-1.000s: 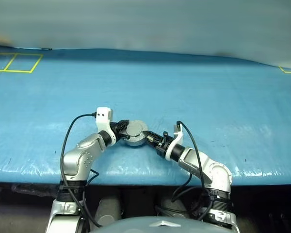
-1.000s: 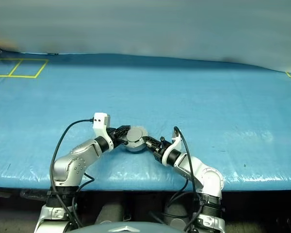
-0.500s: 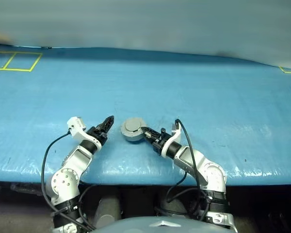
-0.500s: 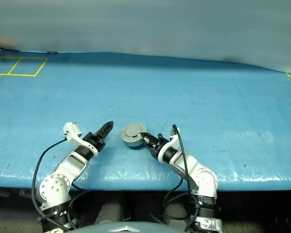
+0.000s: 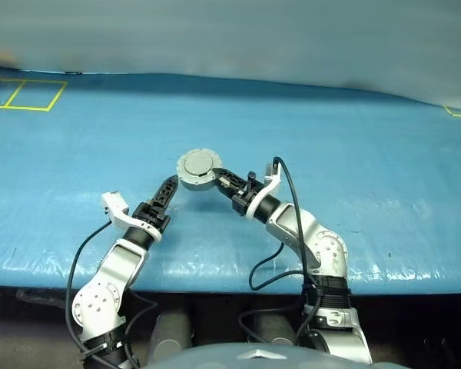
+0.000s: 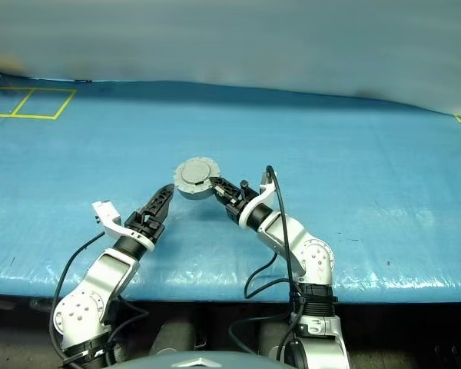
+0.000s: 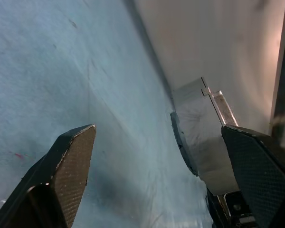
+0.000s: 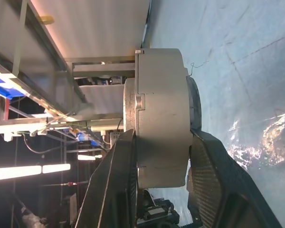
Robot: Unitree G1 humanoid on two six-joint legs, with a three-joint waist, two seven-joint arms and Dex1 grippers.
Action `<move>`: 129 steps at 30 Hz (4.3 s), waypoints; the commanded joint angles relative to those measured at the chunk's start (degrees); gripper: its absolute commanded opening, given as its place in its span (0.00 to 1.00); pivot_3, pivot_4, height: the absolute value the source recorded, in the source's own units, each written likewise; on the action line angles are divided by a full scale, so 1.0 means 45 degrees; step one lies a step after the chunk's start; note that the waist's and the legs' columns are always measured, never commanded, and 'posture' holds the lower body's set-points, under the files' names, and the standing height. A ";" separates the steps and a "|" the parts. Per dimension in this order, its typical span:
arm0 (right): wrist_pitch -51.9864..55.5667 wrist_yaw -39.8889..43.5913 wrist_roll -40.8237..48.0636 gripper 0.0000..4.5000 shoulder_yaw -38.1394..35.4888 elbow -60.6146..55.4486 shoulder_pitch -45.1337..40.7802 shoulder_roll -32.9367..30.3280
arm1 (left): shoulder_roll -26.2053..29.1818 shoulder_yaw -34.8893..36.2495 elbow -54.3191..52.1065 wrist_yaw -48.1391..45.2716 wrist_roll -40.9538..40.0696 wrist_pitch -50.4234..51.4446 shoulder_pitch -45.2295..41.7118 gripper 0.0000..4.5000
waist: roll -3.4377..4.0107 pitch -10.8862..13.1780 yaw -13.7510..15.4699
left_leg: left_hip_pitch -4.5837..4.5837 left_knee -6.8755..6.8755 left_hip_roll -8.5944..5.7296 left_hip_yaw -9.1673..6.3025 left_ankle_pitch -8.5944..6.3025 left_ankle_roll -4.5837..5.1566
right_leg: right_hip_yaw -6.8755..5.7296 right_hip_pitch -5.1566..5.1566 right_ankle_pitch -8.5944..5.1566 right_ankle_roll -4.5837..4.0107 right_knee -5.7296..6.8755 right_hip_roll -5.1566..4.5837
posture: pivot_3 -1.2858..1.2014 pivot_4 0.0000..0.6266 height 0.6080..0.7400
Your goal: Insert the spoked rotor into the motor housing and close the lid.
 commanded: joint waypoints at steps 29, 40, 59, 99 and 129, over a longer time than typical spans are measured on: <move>-0.0243 0.0096 0.1482 0.27 0.1289 -0.1108 0.0653 0.0512 | -0.1033 -0.2996 0.1092 0.1562 -0.3697 -0.3061 -0.0329 1.00 | 0.0000 0.0000 0.0030 | -0.0001 0.0023 0.0004 -0.0004 0.0003 0.0003 | 0.0004 0.0009 0.0005 0.0007 0.0001 0.0019 | 0.52 0.24 1.00; -0.0350 0.0155 0.1494 0.27 0.1505 -0.1105 0.0748 0.0419 | -0.0816 -0.3047 0.0822 0.1491 -0.3620 -0.3585 0.0209 1.00 | 0.0000 -0.0001 0.0054 | 0.0000 0.0029 0.0005 -0.0001 0.0004 0.0003 | 0.0007 0.0012 0.0005 0.0007 0.0001 0.0019 | 0.52 0.24 1.00; -0.0468 0.1149 -0.0194 0.27 0.2107 -0.1561 0.0888 -0.0252 | -0.0741 -0.3296 0.0477 0.2161 -0.4875 -0.3656 -0.0172 0.53 | -0.0001 -0.0001 0.0062 | 0.0000 0.0032 0.0006 -0.0005 0.0004 0.0003 | 0.0006 0.0014 0.0005 0.0007 0.0001 0.0023 | 0.52 0.24 1.00; -0.7350 0.6557 -2.0104 1.00 0.7071 -0.3383 0.3718 -0.5002 | 0.3269 0.0980 1.7994 -0.1875 0.4586 -0.5215 -1.2933 0.53 | -0.0162 0.0095 0.0185 | -0.0016 0.0048 -0.0105 -0.0046 0.0069 -0.0084 | -0.0011 0.0023 0.0018 0.0064 -0.0007 0.0031 | 0.52 0.24 1.00; -0.5197 0.8564 -1.9339 1.00 0.5724 -0.2962 0.3170 -0.2710 | 0.6680 -0.4714 -0.0433 -0.2405 1.1423 -0.3085 0.1225 0.99 | -0.0032 -0.0087 -0.0113 | 0.0469 -0.0262 0.0029 0.0042 0.0029 -0.0274 | 0.0062 0.0195 -0.0124 -0.0265 0.0051 -0.0130 | 0.52 0.24 1.00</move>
